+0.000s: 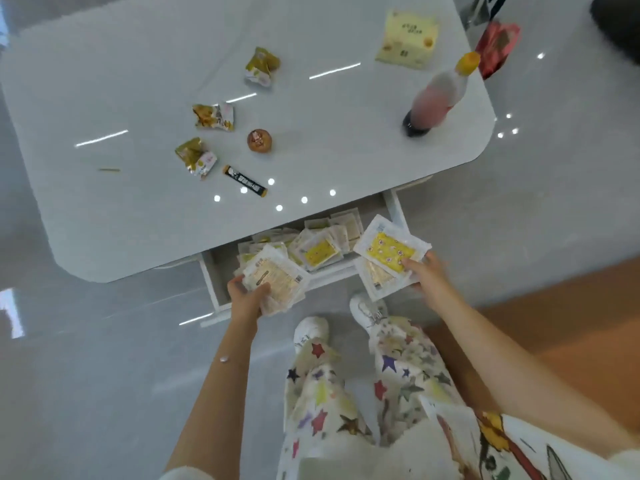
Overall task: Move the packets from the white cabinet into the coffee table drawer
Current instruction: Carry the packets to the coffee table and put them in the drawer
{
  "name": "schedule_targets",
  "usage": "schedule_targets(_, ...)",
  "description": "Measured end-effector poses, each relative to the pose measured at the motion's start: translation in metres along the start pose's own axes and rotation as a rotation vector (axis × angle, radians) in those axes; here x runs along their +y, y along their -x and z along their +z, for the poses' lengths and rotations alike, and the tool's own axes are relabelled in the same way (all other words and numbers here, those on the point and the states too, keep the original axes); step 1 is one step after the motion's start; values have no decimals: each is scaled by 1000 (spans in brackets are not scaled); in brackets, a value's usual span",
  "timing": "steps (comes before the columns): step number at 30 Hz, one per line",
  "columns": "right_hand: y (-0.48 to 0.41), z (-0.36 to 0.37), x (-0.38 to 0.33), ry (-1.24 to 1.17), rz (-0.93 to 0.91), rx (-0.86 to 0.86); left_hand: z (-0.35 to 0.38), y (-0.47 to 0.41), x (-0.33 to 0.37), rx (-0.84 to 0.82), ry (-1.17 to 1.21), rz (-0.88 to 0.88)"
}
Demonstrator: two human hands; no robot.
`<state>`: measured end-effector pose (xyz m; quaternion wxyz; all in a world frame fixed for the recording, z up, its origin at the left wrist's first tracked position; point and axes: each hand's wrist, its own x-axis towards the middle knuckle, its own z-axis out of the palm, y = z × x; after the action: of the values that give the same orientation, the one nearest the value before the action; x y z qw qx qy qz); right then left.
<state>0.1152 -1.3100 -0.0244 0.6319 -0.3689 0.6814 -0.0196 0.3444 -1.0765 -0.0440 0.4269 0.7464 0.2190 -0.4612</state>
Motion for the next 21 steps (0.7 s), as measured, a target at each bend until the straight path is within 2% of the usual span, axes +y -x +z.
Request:
schedule_targets(8,-214,51,38,114,-59,-85,82,-166,-53,122,67,31)
schedule_targets(11,-268,65,59,98,-33,-105,99,-209,-73,95,25,26)
schedule_targets(15,-303,83,73,106,-1,-131,105,-234,-92,100,-37,62)
schedule_targets(21,-279,94,72,471,-149,16,105,-209,-86,222,-355,287)
